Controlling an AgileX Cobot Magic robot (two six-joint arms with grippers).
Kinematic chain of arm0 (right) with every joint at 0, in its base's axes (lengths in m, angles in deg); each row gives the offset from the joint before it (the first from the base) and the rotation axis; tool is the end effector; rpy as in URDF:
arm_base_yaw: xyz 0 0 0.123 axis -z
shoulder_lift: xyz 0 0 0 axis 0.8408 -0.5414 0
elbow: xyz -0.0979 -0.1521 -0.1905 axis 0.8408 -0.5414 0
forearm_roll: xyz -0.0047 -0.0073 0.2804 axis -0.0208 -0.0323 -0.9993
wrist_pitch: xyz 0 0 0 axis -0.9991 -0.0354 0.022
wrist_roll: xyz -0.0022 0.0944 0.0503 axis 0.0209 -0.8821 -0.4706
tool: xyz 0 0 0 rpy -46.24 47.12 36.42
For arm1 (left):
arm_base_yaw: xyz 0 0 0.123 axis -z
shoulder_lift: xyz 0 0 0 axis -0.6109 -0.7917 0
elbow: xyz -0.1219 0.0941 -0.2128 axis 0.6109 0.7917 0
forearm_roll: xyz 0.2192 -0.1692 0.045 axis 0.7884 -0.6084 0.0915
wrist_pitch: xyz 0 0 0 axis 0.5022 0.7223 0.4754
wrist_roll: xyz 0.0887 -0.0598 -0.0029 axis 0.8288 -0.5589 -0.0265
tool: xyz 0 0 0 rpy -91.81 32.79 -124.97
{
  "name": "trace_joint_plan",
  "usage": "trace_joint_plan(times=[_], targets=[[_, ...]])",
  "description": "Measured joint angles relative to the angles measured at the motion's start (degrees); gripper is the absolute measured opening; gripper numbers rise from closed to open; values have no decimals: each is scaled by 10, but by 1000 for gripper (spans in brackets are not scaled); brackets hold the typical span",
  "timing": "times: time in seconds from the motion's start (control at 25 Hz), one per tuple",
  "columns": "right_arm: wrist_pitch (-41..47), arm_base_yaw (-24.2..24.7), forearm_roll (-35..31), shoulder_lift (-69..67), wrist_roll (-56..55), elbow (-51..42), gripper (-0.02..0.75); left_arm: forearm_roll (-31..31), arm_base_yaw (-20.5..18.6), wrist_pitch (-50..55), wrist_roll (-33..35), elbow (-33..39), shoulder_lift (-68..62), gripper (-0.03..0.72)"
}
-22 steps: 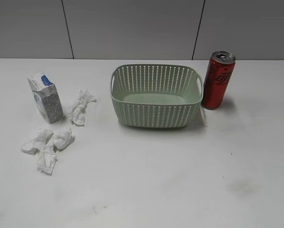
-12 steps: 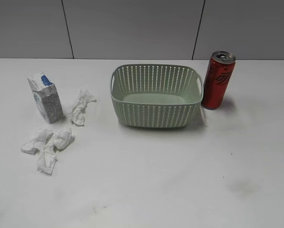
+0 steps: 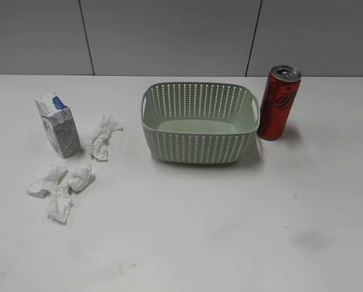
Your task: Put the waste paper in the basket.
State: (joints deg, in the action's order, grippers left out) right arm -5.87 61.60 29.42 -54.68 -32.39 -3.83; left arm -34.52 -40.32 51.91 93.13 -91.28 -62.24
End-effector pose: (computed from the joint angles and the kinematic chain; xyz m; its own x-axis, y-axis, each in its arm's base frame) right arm 0.0718 0.0026 0.2695 -0.4186 0.0370 -0.9074 0.0090 0.9993 0.0366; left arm 0.0570 -0.0071 0.2885 -0.4209 0.0585 -0.9052 0.0684 0.9971 0.0326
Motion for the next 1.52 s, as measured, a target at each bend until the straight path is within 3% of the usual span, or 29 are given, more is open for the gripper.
trace_joint_plan(times=[0.96,1.28,1.52], targets=[[0,0,0,0,0,0,571,-2,0,-9,0,-4,-11,561],[0,0,0,0,0,0,571,-57,0,-103,1,-12,-217,561],[0,0,0,0,0,0,571,-95,0,-186,62,-37,-427,562]])
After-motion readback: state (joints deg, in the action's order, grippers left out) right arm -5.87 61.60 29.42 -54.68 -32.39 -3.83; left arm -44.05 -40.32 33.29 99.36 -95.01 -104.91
